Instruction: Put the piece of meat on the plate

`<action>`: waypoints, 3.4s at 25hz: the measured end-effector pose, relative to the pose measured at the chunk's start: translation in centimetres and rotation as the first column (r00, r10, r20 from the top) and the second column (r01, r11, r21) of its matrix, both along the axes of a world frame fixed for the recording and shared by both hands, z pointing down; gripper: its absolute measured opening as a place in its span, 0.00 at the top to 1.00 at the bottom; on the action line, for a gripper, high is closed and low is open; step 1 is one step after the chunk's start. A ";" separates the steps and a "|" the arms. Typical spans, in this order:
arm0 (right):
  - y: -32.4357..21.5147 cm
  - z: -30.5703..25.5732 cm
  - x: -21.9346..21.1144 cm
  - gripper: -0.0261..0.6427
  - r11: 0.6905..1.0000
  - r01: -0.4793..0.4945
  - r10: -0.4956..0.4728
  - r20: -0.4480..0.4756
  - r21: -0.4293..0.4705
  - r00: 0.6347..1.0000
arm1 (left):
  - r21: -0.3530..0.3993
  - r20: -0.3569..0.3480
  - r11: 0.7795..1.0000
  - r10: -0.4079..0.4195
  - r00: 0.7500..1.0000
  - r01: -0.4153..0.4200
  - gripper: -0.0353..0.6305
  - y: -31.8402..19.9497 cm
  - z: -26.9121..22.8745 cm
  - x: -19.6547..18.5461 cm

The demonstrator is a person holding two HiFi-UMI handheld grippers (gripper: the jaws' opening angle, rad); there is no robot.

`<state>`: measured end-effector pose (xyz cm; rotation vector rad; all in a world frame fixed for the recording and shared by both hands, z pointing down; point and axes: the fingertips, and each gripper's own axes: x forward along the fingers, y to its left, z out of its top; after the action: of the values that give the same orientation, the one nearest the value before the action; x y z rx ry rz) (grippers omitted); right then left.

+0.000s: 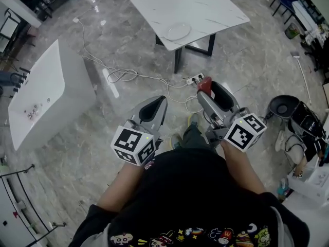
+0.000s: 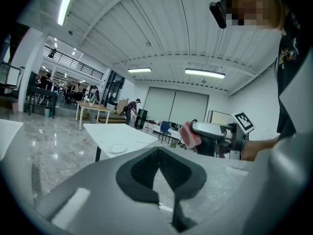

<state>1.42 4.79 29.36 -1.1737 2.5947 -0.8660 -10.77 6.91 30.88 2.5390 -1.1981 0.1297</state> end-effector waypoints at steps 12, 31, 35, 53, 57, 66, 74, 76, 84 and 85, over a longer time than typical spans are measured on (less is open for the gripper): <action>-6.1 3.1 3.6 0.50 0.998 0.013 -0.013 0.003 -0.056 1.000 | -0.057 0.022 0.998 0.001 1.000 0.000 0.95 -6.2 2.4 4.0; -18.3 6.7 8.3 0.50 0.984 0.138 -0.130 0.074 -0.113 0.989 | -0.133 0.091 0.987 -0.083 0.992 0.095 0.95 -16.8 5.1 9.8; -19.4 7.1 8.8 0.50 0.979 0.170 -0.160 0.087 -0.113 0.983 | -0.122 0.115 0.984 -0.117 0.986 0.131 0.95 -17.9 4.9 10.2; -22.9 8.1 6.5 0.50 0.971 0.195 -0.193 0.032 -0.136 0.981 | -0.141 0.084 0.979 -0.137 0.987 0.148 0.95 -21.9 6.4 8.1; -23.8 8.7 5.2 0.50 0.971 0.186 -0.186 0.013 -0.148 0.982 | -0.145 0.074 0.979 -0.131 0.989 0.141 0.94 -22.9 6.8 6.6; -28.0 10.6 2.9 0.50 0.973 0.154 -0.163 -0.037 -0.169 0.986 | -0.179 0.064 0.981 -0.068 0.996 0.078 0.95 -27.4 8.7 5.4; -34.5 14.3 -0.5 0.50 0.973 0.131 -0.155 -0.116 -0.190 0.981 | -0.227 0.060 0.973 -0.014 0.998 0.028 0.95 -32.1 11.2 3.2; -36.3 15.7 -1.2 0.50 0.973 0.120 -0.151 -0.145 -0.199 0.978 | -0.244 0.059 0.970 -0.002 0.998 0.016 0.94 -33.3 12.1 2.7; -42.9 22.2 -3.6 0.50 0.965 0.088 -0.156 -0.267 -0.248 0.951 | -0.292 0.045 0.956 0.019 0.999 -0.005 0.94 -37.7 15.1 0.4; -43.7 23.2 -4.0 0.50 0.963 0.086 -0.160 -0.287 -0.255 0.944 | -0.297 0.042 0.955 0.019 0.999 -0.006 0.94 -38.2 15.5 0.0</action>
<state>-2.61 -38.93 52.54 -1.3088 2.9029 -1.1331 -10.78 -31.29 46.37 2.2910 -1.0869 0.3439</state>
